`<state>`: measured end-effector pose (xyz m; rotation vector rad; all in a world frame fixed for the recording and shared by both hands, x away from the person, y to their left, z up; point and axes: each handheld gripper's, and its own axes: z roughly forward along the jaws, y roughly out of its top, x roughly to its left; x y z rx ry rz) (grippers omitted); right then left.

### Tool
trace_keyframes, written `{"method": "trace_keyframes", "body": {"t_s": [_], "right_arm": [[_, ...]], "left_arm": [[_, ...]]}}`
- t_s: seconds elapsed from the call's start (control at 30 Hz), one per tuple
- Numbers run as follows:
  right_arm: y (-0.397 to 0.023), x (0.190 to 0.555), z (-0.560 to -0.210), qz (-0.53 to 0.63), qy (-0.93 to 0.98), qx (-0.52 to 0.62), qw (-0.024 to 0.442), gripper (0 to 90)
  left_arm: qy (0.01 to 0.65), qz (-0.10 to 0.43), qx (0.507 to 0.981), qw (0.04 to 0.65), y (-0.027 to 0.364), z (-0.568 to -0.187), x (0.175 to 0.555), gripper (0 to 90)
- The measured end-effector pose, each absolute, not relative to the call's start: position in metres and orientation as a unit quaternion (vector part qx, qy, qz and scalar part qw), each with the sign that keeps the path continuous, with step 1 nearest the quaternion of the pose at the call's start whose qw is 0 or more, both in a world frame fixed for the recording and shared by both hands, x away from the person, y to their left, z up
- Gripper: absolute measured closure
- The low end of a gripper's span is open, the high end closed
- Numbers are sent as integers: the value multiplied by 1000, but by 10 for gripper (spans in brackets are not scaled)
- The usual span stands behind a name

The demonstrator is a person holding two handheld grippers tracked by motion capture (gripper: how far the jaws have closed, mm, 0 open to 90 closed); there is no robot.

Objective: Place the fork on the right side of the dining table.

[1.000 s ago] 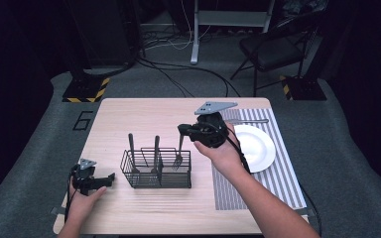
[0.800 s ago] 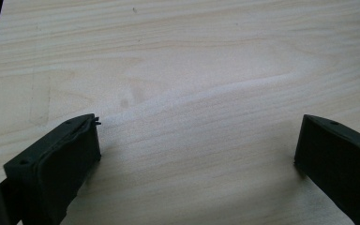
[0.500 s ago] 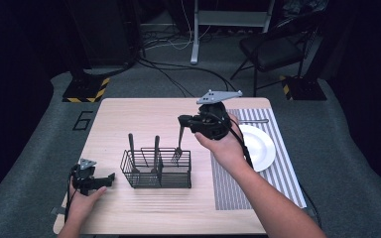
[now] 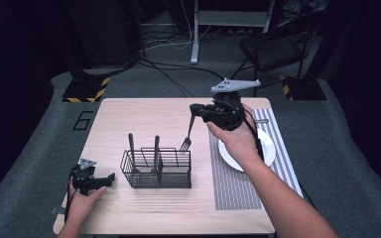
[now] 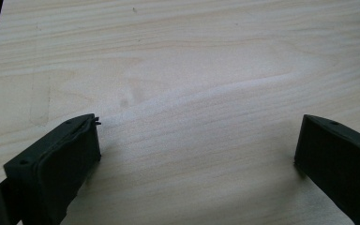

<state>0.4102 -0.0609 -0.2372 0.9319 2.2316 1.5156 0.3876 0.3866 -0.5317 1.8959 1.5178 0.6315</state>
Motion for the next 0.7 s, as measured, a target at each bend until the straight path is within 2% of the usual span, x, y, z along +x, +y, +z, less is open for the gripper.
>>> {"method": "trace_keyframes", "body": {"t_s": [0.4,0.7], "right_arm": [[-96,410,-227,524,757,350,173,867],[-116,412,-240,515,750,374,181,867]], "left_arm": [[575,240,718,312,387,-532,388,2],[575,240,718,312,386,-532,388,1]]}}
